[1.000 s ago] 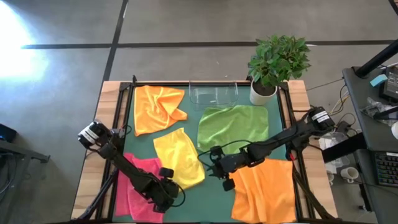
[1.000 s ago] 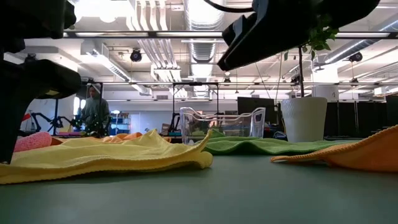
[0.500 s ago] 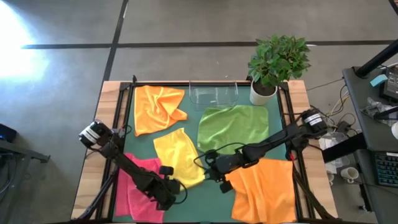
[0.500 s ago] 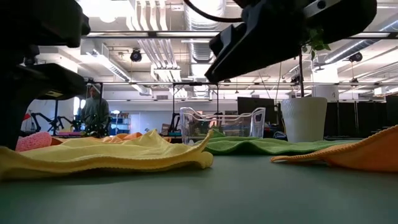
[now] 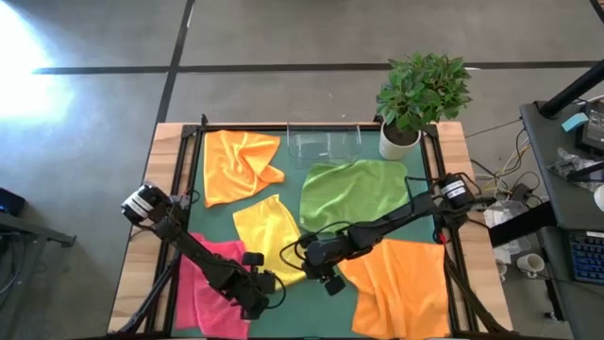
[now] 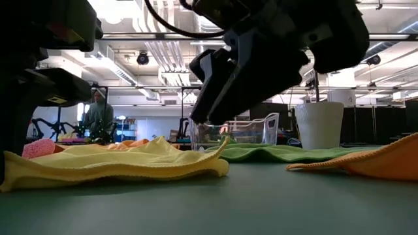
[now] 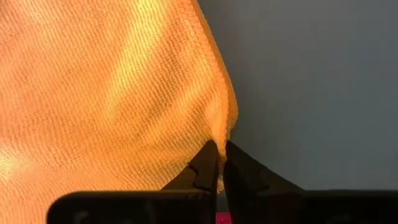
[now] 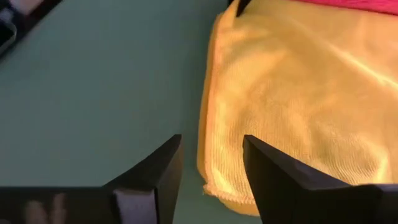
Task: Fold microfiber towels
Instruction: Fold the yellow towel
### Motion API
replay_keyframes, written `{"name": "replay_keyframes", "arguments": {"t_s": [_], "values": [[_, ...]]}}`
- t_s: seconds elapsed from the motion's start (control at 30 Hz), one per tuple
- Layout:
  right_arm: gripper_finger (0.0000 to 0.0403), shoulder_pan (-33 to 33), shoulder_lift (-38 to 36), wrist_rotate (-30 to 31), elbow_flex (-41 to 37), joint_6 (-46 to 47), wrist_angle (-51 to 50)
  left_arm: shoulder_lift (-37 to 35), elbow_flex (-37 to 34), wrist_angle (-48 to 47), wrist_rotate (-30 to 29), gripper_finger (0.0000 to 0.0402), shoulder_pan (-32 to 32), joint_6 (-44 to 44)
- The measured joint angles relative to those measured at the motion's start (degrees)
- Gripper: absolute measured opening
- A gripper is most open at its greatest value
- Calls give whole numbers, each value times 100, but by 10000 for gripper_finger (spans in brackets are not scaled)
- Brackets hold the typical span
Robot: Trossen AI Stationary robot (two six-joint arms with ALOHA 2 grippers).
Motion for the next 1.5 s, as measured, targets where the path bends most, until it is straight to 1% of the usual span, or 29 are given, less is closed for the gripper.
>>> {"name": "replay_keyframes", "arguments": {"t_s": [0.17, 0.33, 0.53, 0.67, 0.8, 0.87, 0.93, 1.1, 1.23, 1.33, 1.5], "values": [[168, -87, 190, -29, -55, -288, -19, 9, 38, 64, -19, 1, 2, 0], [159, -106, 501, -20, -29, -323, -47, 9, 38, 57, -35, 0, 0, -2], [144, -91, 620, 183, 14, -246, -121, 7, 38, 51, -39, 0, 0, -131], [113, -95, 572, 191, 6, -98, -154, 7, 39, 45, -39, 0, 2, -133], [56, -95, 554, 184, 2, -71, -193, 4, 70, 3, -37, 0, 38, -150], [26, -95, 552, 172, 2, 67, -223, 4, 91, 11, -35, 0, 59, -322], [14, -95, 521, 200, 2, 297, -289, 2, 101, 9, -35, 0, 75, -567], [10, -68, 259, 361, -18, 783, -726, -29, 204, 20, -30, 0, 75, -735], [9, 43, -97, 333, -18, 1315, -1084, -122, 413, 18, 16, 0, 77, -737], [9, 208, -264, 289, -14, 1800, -1198, -230, 602, 23, 111, 0, 74, -751], [9, 660, -333, 272, 130, 2584, -1293, -236, 1037, 57, 385, 0, 72, -1093]]}}
